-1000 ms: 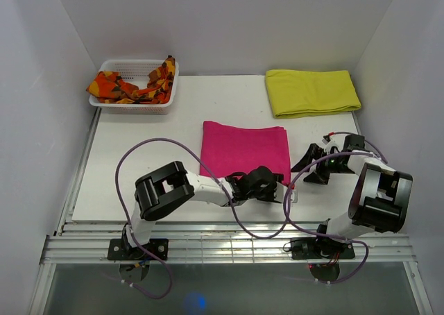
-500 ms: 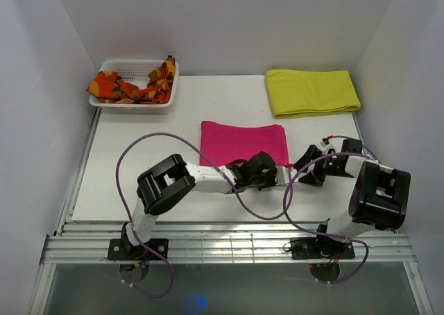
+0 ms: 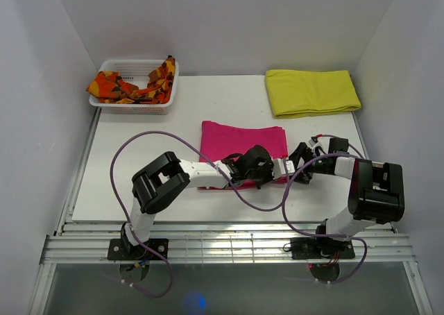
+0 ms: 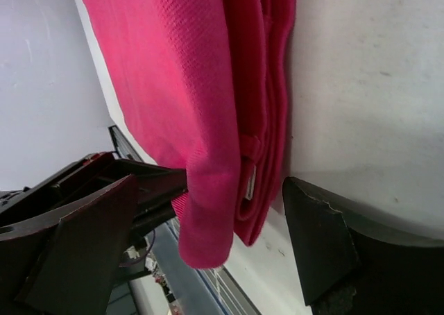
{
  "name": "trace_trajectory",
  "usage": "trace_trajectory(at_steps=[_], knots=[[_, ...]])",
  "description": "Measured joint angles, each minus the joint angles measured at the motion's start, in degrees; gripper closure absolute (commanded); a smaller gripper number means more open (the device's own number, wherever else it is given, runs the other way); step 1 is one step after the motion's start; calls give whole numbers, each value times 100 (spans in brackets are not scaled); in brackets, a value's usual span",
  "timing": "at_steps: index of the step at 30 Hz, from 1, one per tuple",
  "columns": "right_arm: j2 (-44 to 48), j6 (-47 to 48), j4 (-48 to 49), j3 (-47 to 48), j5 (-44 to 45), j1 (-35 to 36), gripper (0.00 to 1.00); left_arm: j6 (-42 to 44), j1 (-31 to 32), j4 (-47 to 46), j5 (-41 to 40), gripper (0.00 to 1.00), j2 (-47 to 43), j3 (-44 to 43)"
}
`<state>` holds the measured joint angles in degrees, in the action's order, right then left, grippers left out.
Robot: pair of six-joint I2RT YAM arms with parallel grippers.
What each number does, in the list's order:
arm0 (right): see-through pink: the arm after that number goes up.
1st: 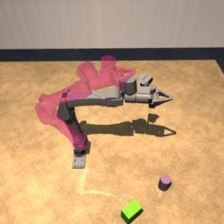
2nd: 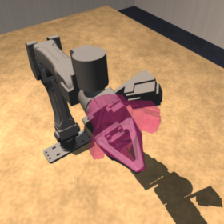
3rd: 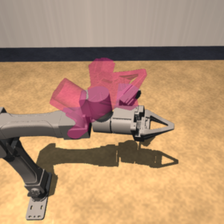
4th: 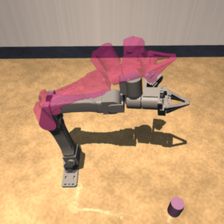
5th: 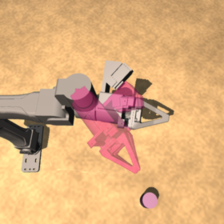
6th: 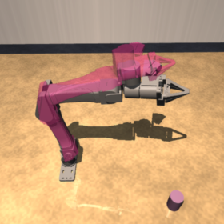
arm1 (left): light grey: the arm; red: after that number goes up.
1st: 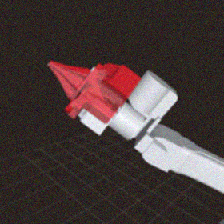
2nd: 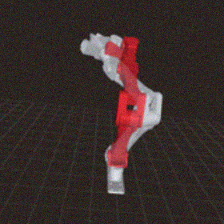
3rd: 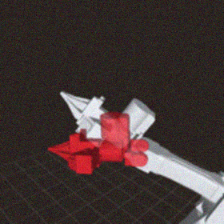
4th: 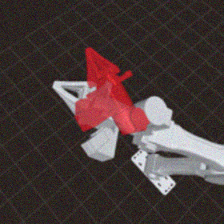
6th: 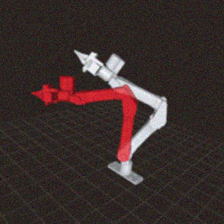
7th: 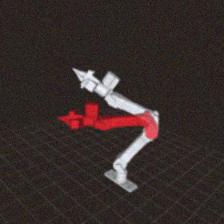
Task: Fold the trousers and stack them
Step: Neatly place the folded trousers to the corner
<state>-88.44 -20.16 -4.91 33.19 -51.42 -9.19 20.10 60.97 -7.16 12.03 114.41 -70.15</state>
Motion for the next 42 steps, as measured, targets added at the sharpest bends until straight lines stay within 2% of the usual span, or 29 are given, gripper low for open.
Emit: trace_trajectory(at_steps=[13,16,17,19,20,21,22,23,24,25,28,29,31,34,37,39,42], knots=[[-743,-1189,1108,-9,-605,313,10,-269,-125,94,249,100,-105,-125],[-907,-1440,1325,-7,-802,361,0,-302,-160,98,361,100,-133,-138],[-938,-1519,1401,-2,-859,376,17,-306,-170,98,396,100,-138,-138],[-957,-1563,1528,2,-752,439,36,-343,-177,122,409,89,-140,-144],[-968,-1565,1539,0,-691,468,57,-365,-175,160,407,82,-140,-155],[-968,-1521,1543,0,-610,498,66,-398,-177,201,396,70,-142,-170],[-960,-1482,1515,7,-520,518,75,-448,-190,260,382,65,-149,-192],[-942,-1440,1427,9,-413,525,88,-549,-225,363,372,61,-173,-221],[-916,-1346,1360,13,-343,533,92,-678,-258,509,389,58,-227,-247],[-866,-1259,1261,20,-245,546,92,-824,-302,688,398,53,-313,-256],[-638,-949,879,103,39,586,92,-1425,-632,1316,527,48,-811,-254],[-538,-776,684,184,173,599,92,-1670,-844,1541,575,42,-1078,-236],[-446,-542,442,295,341,623,92,-2168,-1423,1755,713,38,-1818,-22],[-372,-120,-13,566,675,645,92,-2675,-2634,2048,804,36,-3167,605],[-361,341,-444,890,1062,713,92,-3001,-3574,2199,824,35,-3982,1263],[-299,634,-656,1058,1311,780,92,-3180,-3803,2288,944,35,-4098,1672],[-197,994,-946,1307,1652,883,92,-3460,-3952,2470,1156,36,-3705,2151]])
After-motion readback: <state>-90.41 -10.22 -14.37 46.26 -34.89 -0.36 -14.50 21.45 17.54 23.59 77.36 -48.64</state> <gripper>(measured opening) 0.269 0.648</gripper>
